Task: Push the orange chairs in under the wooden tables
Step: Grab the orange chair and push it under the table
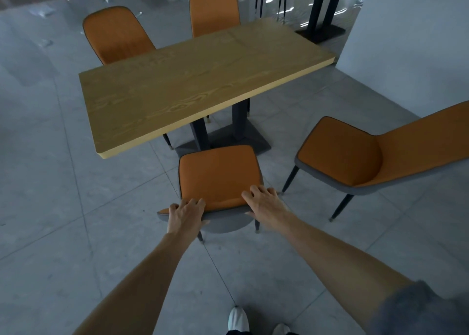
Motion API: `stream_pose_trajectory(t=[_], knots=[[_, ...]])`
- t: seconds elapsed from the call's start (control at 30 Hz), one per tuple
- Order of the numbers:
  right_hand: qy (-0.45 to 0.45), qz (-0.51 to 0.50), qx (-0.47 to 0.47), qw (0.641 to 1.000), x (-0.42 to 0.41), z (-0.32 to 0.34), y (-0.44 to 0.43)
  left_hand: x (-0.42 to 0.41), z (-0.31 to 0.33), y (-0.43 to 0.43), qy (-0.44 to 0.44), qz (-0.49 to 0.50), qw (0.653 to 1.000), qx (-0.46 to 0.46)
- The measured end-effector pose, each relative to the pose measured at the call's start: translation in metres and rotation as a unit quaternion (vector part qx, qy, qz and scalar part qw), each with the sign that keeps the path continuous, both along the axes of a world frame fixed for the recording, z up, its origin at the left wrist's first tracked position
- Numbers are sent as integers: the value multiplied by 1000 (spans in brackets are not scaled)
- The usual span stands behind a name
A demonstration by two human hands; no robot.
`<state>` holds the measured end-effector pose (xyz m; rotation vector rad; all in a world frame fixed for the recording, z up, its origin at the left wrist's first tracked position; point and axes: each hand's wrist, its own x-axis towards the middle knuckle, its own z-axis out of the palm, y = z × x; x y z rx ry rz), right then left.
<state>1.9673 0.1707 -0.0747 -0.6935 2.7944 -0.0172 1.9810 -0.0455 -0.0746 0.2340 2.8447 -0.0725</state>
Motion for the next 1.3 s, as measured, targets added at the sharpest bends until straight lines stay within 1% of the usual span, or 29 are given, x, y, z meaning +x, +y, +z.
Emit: stream_pose_trajectory(t=[0.07,0.13,0.2,0.27,0.33,0.37,0.43,0.47,0.53,0.57,0.63,0.67,0.73,0.77,0.83,0.87,0.93,0.97,1.03,1.07,1.13,1.27,1.3], knots=[[8,2,-1,1000,1,4,2,0,5,3,-15,11,1000,-7],[4,-2,-9,1000,4,13,17,-2,12,23,-34,0,999,2],[6,-12,-21,1000,4,21,32,-4,19,46,-44,-13,998,40],[10,-24,-36,999,3,29,49,-6,26,71,-35,-25,996,72],[13,-52,-37,998,5,35,95,-10,34,121,-8,-48,994,98],[18,-55,-34,998,3,36,99,-10,37,127,-4,-41,993,110],[19,-86,-32,996,6,43,158,-14,41,187,-4,-47,991,127],[20,-84,-30,996,5,44,163,-13,42,191,-10,-35,991,130],[24,-121,-28,992,12,53,233,-17,43,260,-2,-72,989,126],[24,-121,-26,992,11,54,235,-15,45,261,-5,-69,990,121],[24,-166,-24,985,21,63,308,-17,46,336,-2,-113,987,115],[20,-169,-23,985,20,62,310,-16,49,338,-8,-111,988,110],[21,-211,-27,977,31,69,373,-19,51,407,-6,-150,982,111],[21,-210,-29,977,29,68,373,-19,52,407,-11,-145,984,104],[29,-247,-26,968,39,74,427,-25,50,469,-8,-184,976,120],[33,-247,-29,968,38,75,426,-27,52,469,-9,-183,976,119],[42,-283,-21,958,46,80,473,-34,51,523,-1,-217,967,135],[46,-285,-19,957,45,82,474,-35,55,524,5,-218,967,132],[55,-318,-17,946,48,83,518,-44,54,572,17,-251,958,141],[60,-317,-14,946,48,85,520,-44,59,573,29,-255,956,142],[57,-340,-19,939,44,80,555,-56,54,612,26,-276,949,153],[53,-341,-15,938,32,76,586,-67,50,645,20,-271,947,168],[51,-341,-11,939,18,71,606,-80,43,665,18,-267,947,178]])
